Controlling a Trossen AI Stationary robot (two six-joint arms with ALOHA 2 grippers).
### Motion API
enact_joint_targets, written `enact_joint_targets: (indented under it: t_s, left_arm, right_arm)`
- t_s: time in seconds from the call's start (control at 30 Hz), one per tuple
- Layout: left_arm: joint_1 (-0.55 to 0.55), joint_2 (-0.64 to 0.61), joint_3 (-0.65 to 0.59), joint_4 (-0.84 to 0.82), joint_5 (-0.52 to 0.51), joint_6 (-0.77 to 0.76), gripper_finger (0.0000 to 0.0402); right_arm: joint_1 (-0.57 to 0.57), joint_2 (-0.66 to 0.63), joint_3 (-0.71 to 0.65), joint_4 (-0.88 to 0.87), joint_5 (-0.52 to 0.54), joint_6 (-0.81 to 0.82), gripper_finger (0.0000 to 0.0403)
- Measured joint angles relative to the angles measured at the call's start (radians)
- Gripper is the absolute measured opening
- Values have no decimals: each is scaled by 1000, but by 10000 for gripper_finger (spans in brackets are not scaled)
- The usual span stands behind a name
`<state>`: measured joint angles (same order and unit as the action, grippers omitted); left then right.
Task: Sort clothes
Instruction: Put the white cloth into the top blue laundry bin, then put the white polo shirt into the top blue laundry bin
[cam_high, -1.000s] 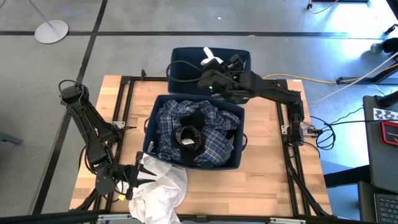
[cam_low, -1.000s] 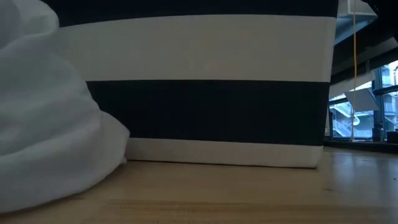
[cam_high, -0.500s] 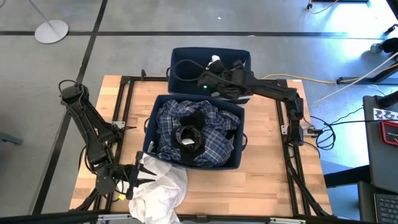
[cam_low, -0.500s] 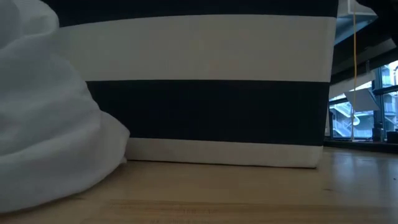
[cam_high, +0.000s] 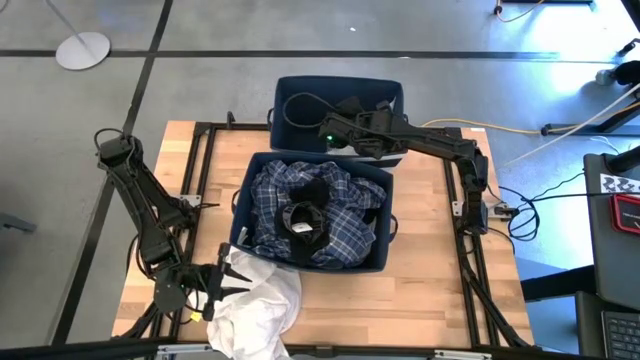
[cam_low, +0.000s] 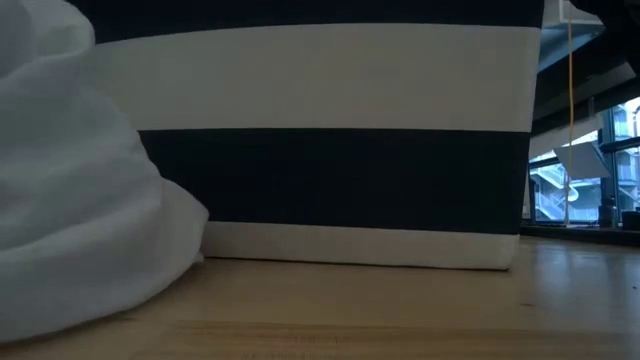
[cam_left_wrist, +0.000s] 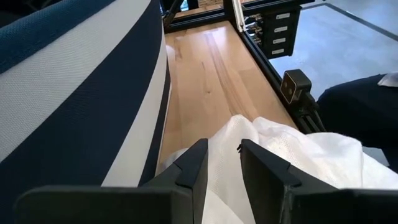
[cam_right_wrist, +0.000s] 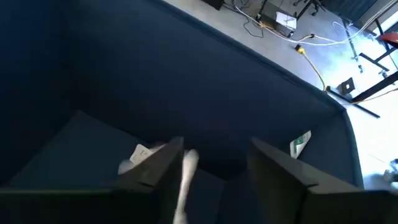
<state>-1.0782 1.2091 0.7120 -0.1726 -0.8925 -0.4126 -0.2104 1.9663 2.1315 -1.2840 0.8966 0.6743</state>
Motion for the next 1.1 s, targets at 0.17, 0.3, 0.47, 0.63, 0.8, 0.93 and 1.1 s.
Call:
enact_joint_targets:
  t_s: [0.17, 0.3, 0.47, 0.63, 0.8, 0.93, 1.1]
  left_arm:
    - [0, 0, 0, 0, 0, -7, 86]
    - [0, 0, 0, 0, 0, 1, 86]
    - [0, 0, 0, 0, 0, 1, 86]
    - [0, 0, 0, -1, 0, 1, 86]
    - [-1, 0, 0, -2, 0, 1, 86]
    - [-1, 0, 0, -2, 0, 1, 86]
    - [-1, 0, 0, -3, 1, 1, 86]
  right_arm:
    - [8, 0, 20, 2, -14, -40, 225]
    - [52, 0, 72, 65, 14, -148, 236]
    - [166, 0, 121, 204, 27, -329, 236]
    - [319, 0, 129, 363, 6, -521, 237]
    - [472, 0, 130, 476, -48, -585, 237]
    - [587, 0, 116, 479, -78, -591, 237]
    - [710, 0, 47, 530, -78, -591, 237]
